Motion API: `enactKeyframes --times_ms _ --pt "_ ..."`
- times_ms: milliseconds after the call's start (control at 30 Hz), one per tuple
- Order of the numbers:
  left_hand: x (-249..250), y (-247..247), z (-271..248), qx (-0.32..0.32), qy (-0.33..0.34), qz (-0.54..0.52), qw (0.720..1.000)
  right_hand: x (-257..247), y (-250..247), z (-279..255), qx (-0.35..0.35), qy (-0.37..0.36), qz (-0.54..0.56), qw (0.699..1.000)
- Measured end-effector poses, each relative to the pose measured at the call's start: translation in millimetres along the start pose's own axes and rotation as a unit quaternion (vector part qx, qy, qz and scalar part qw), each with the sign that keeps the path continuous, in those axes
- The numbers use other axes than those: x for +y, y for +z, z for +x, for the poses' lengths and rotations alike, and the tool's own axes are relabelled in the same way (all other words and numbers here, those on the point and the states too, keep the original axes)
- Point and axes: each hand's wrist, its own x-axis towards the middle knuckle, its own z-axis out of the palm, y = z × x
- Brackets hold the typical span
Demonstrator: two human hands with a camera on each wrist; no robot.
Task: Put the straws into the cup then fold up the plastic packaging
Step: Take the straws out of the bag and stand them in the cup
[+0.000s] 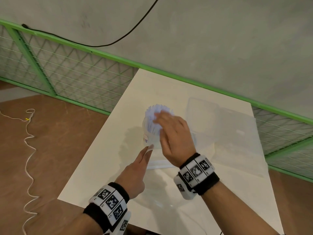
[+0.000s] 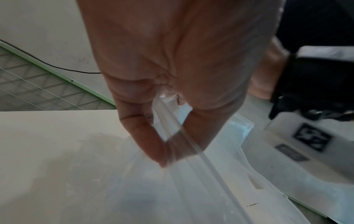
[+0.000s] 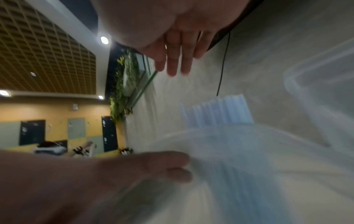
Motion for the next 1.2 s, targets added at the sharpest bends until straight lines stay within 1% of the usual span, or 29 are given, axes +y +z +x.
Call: enactKeyframes --times_ms 33,67,100,133,167,200,233,267,367,467,567,667,733,800,833,867,933,967,1000,1033,1133,1167,1200 --pt "-2 0 0 0.001 0.0 0.001 1.0 -6 -1 -10 0.03 -0.014 0.019 0.999" --pt "-4 0 0 0.004 -0.001 0.002 1.0 -15 -2 -20 0.021 -0.017 0.027 0.999" --pt "-5 -1 0 0.007 0.002 0.0 1.0 -21 2 -32 -0.03 -0.001 0.022 0.999" --pt "-6 0 1 0.007 0.009 -0.005 1.0 -26 10 -42 -0.118 0.037 0.011 0.992" --pt "-6 0 0 0.005 0.015 -0.013 1.0 -26 22 -52 -0.218 0.086 -0.01 0.972" --pt "-5 1 0 -0.001 0.015 -0.02 1.0 -22 35 -61 -0.303 0.124 -0.043 0.944" --pt "-3 1 0 -0.005 0.016 -0.023 1.0 -15 50 -68 -0.349 0.144 -0.076 0.923" --pt "0 2 0 -0.006 0.02 -0.025 0.999 -7 64 -73 -0.37 0.147 -0.102 0.912" --pt "9 4 -1 -0.013 0.035 -0.023 0.999 9 94 -79 -0.388 0.13 -0.158 0.899" --pt "11 4 -1 -0.011 0.035 -0.024 0.999 15 106 -81 -0.403 0.116 -0.197 0.886" --pt "8 2 -1 -0.004 0.033 -0.029 0.999 19 107 -86 -0.394 0.12 -0.18 0.893" --pt "1 -1 2 0.006 0.035 -0.028 0.999 19 96 -87 -0.355 0.143 -0.13 0.915" --pt "-2 -4 4 0.014 0.027 -0.027 0.999 20 84 -90 -0.316 0.171 -0.08 0.93" --pt "-3 -7 5 0.019 0.016 -0.027 0.999 21 72 -95 -0.284 0.221 -0.011 0.933" --pt "-3 -8 6 0.022 0.014 -0.028 0.999 21 65 -96 -0.265 0.238 0.032 0.934" --pt "-3 -8 6 0.025 0.014 -0.029 0.999 17 57 -95 -0.236 0.238 0.075 0.939" --pt "-4 -8 9 0.03 0.019 -0.03 0.999 8 37 -91 -0.148 0.232 0.15 0.95" --pt "-4 -7 10 0.032 0.023 -0.029 0.999 3 26 -88 -0.098 0.244 0.184 0.947" --pt "-4 -6 12 0.031 0.026 -0.028 0.999 -2 18 -85 -0.065 0.272 0.21 0.937" --pt "-5 -5 13 0.031 0.029 -0.027 0.999 -3 14 -84 -0.051 0.305 0.222 0.925" --pt "-5 0 17 0.027 0.04 -0.026 0.998 4 13 -91 -0.065 0.395 0.208 0.893" --pt "-5 2 18 0.025 0.041 -0.025 0.999 8 14 -94 -0.082 0.408 0.197 0.888" --pt "-5 2 18 0.025 0.042 -0.023 0.999 11 13 -97 -0.108 0.396 0.174 0.895"
